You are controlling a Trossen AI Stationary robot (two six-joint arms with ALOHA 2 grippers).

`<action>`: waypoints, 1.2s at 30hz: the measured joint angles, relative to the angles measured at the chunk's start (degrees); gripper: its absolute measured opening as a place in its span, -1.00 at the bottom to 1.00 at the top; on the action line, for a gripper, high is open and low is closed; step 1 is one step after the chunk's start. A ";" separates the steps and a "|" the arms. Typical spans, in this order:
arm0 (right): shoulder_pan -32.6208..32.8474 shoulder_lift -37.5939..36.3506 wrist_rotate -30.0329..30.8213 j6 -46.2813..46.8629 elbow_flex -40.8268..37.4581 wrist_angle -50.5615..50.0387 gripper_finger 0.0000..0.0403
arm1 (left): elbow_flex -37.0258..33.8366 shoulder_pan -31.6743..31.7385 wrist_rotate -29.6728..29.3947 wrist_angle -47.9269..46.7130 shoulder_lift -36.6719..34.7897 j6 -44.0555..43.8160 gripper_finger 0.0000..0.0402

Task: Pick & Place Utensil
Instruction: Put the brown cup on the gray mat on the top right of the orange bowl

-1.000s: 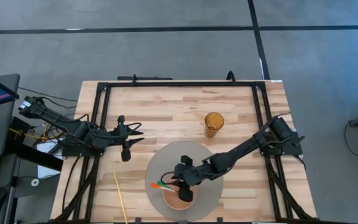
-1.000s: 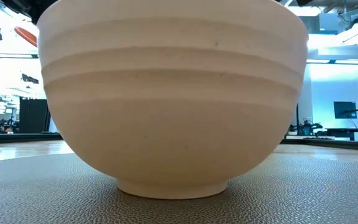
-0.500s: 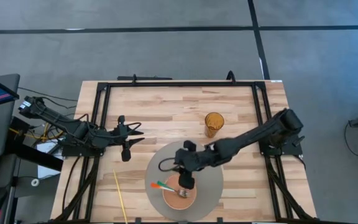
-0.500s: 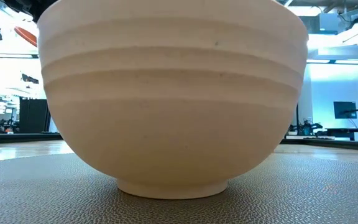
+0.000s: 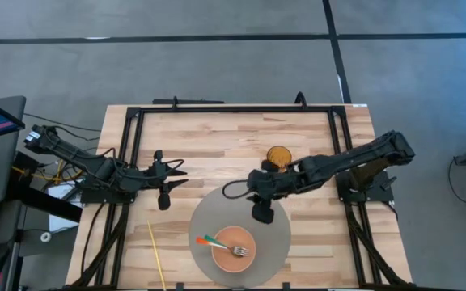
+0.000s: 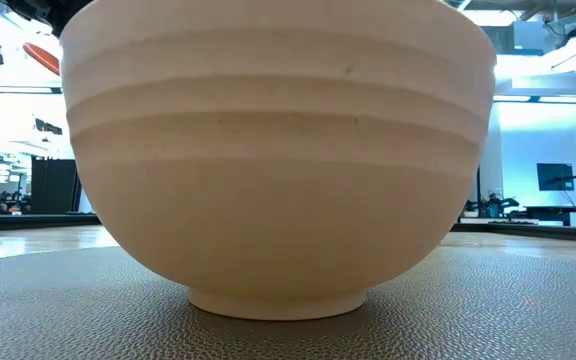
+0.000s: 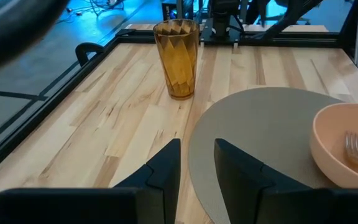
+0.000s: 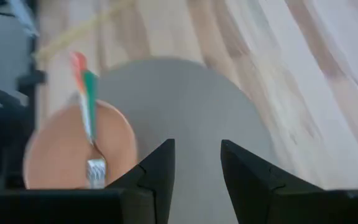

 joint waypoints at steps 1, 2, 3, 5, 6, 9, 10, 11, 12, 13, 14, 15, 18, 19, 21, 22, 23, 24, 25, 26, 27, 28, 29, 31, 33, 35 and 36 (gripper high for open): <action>-0.47 -0.54 0.87 1.32 0.00 -2.36 -0.39 | 0.00 -0.02 0.00 0.00 0.00 0.00 -0.51; -0.97 -0.92 2.65 2.78 0.00 -4.94 -0.39 | 0.00 -0.02 0.00 0.00 -0.01 0.00 -0.51; -1.43 -1.17 4.76 4.17 0.00 -7.94 -0.39 | 0.00 -0.02 0.00 0.00 -0.02 0.00 -0.51; -2.56 -1.49 8.73 6.78 0.00 -14.12 -0.39 | 0.00 -0.02 0.00 0.00 -0.02 0.00 -0.51; -3.18 -1.55 10.17 8.27 0.00 -16.88 -0.39 | 0.00 -0.02 0.00 0.00 0.00 0.00 -0.51; -5.61 -1.33 11.07 12.31 -0.02 -23.73 -0.39 | 0.00 -0.02 0.00 0.00 0.00 0.00 -0.51; -6.54 -1.12 10.60 13.29 -0.02 -24.71 -0.39 | 0.00 -0.02 0.00 0.00 -0.01 0.00 -0.51; -7.41 -0.79 9.92 13.77 -0.02 -25.37 -0.39 | 0.00 -0.02 0.00 0.00 -0.02 0.00 -0.51; -8.25 -0.38 9.12 13.73 -0.02 -25.56 -0.39 | 0.00 -0.02 0.00 0.00 -0.02 0.00 -0.51; -9.05 -0.15 8.00 13.15 -0.04 -25.50 -0.39 | 0.00 -0.02 0.00 0.00 0.00 0.00 -0.51; -9.75 -0.06 6.95 12.54 -0.04 -25.35 -0.39 | 0.00 -0.02 0.00 0.00 -0.02 0.00 -0.51; -10.37 0.12 6.18 11.77 -0.03 -25.27 -0.39 | 0.00 -0.02 0.00 0.00 0.00 0.00 -0.51; -12.08 0.94 5.66 11.30 -0.13 -25.49 -0.39 | 0.00 -0.02 0.00 0.00 0.00 0.00 -0.51; -12.60 0.97 5.59 11.28 -0.13 -25.90 -0.39 | 0.00 -0.02 0.00 0.00 -0.02 0.00 -0.51; -13.44 1.45 5.14 11.28 0.04 -25.64 -0.39 | 0.00 -0.02 0.00 -0.02 0.00 0.00 -0.51; -13.81 1.73 4.39 11.28 -0.04 -25.76 -0.39 | 0.00 -0.02 0.00 0.00 0.00 0.00 -0.51; -14.11 2.05 4.06 11.30 -0.13 -25.97 -0.39 | 0.00 -0.02 0.00 -0.02 -0.02 0.00 -0.51; -14.37 2.46 3.96 11.27 -0.07 -25.62 -0.39 | 0.00 -0.01 0.00 -0.02 0.00 0.00 -0.51; -14.56 2.67 3.71 11.19 0.00 -25.36 -0.39 | 0.00 -0.02 0.00 -0.02 0.00 0.00 -0.51; -14.65 2.83 3.27 11.17 -0.04 -25.60 -0.39 | 0.00 -0.02 0.00 -0.02 0.00 0.00 -0.51; -14.65 3.23 2.69 11.15 -0.07 -25.72 -0.39 | 0.00 -0.02 0.00 -0.03 -0.02 0.00 -0.51; -14.65 3.70 2.62 11.14 -0.03 -25.27 -0.39 | 0.00 -0.01 0.00 -0.05 0.00 0.00 -0.51; -14.65 4.10 2.45 11.13 -0.04 -25.19 -0.39 | 0.00 -0.01 0.00 -0.13 0.00 0.00 -0.51; -14.65 4.62 2.40 11.13 -0.13 -25.64 -0.39 | 0.00 -0.02 0.00 -0.15 -0.02 0.00 -0.51; -14.65 5.20 2.45 10.87 -0.02 -25.45 -0.41 | 0.00 -0.02 0.00 -0.19 0.00 0.00 -0.51; -14.54 5.60 2.33 10.40 -0.11 -25.75 -0.46 | 0.00 -0.02 0.00 -0.19 -0.02 0.00 -0.51; -14.53 5.69 2.14 10.09 -0.10 -25.67 -0.49 | 0.00 -0.01 0.00 -0.22 0.00 0.00 -0.51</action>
